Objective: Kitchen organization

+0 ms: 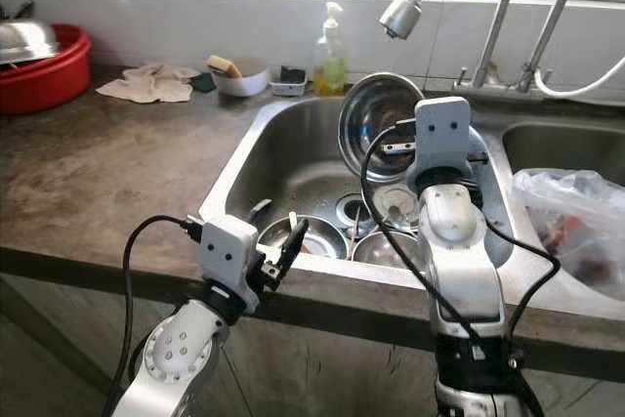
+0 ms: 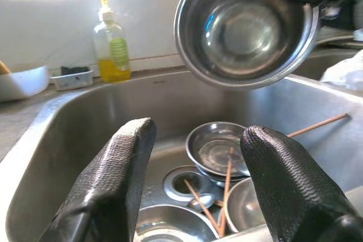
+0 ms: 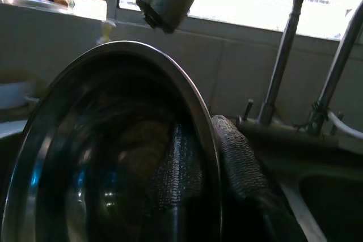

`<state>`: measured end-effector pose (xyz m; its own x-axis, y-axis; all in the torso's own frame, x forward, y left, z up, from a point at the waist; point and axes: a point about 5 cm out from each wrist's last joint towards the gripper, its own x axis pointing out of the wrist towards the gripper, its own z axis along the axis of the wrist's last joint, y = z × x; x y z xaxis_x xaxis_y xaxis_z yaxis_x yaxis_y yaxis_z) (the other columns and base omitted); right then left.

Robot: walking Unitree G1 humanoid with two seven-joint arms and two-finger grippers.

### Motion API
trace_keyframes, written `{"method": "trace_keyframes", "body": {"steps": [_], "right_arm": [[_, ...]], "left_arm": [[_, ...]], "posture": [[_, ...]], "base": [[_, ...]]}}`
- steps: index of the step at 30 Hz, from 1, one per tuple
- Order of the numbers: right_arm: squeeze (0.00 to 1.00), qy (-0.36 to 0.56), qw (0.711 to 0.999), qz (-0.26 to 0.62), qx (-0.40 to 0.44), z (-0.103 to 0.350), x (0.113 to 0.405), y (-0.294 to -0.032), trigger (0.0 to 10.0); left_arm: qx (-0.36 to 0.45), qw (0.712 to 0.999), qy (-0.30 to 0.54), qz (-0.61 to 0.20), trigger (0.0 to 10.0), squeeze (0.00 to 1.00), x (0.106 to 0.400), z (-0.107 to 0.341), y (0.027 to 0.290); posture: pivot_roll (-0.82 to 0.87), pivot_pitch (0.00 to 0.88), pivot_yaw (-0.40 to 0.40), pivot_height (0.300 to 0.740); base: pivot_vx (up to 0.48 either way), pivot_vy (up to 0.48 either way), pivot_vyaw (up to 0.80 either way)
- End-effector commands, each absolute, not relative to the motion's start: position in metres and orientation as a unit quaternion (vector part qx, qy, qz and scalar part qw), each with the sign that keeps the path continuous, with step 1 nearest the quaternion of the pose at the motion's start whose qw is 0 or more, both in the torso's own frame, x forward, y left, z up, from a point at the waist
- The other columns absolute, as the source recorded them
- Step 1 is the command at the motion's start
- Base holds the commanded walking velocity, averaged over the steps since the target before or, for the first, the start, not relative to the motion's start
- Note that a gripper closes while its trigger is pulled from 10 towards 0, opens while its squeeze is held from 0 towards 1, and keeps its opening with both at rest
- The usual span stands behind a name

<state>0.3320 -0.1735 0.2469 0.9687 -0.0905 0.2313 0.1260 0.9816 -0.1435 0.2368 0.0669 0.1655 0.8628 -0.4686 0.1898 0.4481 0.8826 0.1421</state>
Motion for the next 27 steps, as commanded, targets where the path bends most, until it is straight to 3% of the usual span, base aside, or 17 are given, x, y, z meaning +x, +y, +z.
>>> {"method": "trace_keyframes", "body": {"steps": [1,7,14,25,26,27], "right_arm": [[0.00,-0.099,0.991,-0.060,-0.070,0.249,0.339,-0.180,10.0],[0.00,-0.055,0.994,-0.056,-0.073,0.243,0.354,-0.185,10.0],[0.00,0.072,0.995,-0.041,-0.059,0.211,0.374,-0.186,10.0],[0.00,0.150,0.987,-0.019,-0.052,0.186,0.377,-0.181,10.0],[0.61,0.155,0.986,-0.021,-0.055,0.184,0.377,-0.182,10.0],[1.00,0.162,0.985,-0.026,-0.056,0.183,0.376,-0.184,10.0]], "left_arm": [[0.040,0.965,-0.111,-0.235,10.0,0.00,0.234,0.168,0.067],[0.038,0.967,-0.106,-0.230,10.0,0.00,0.229,0.168,0.068],[0.035,0.969,-0.097,-0.225,10.0,0.00,0.224,0.167,0.069],[0.033,0.970,-0.088,-0.223,10.0,0.00,0.219,0.166,0.069],[0.033,0.970,-0.088,-0.223,10.0,0.00,0.219,0.167,0.069],[0.033,0.970,-0.088,-0.224,10.0,0.00,0.219,0.168,0.069]], "posture": [[0.17,0.094,-0.042,0.740],[0.17,0.126,-0.047,0.740],[0.18,0.160,-0.058,0.740],[0.19,0.177,-0.059,0.740],[0.19,0.184,-0.056,0.740],[0.20,0.185,-0.058,0.740]], "base": [[0.000,0.000,0.00],[0.000,0.000,0.00],[0.000,0.000,0.00],[0.000,0.000,0.00],[0.000,0.000,0.00],[0.000,0.000,0.00]]}}
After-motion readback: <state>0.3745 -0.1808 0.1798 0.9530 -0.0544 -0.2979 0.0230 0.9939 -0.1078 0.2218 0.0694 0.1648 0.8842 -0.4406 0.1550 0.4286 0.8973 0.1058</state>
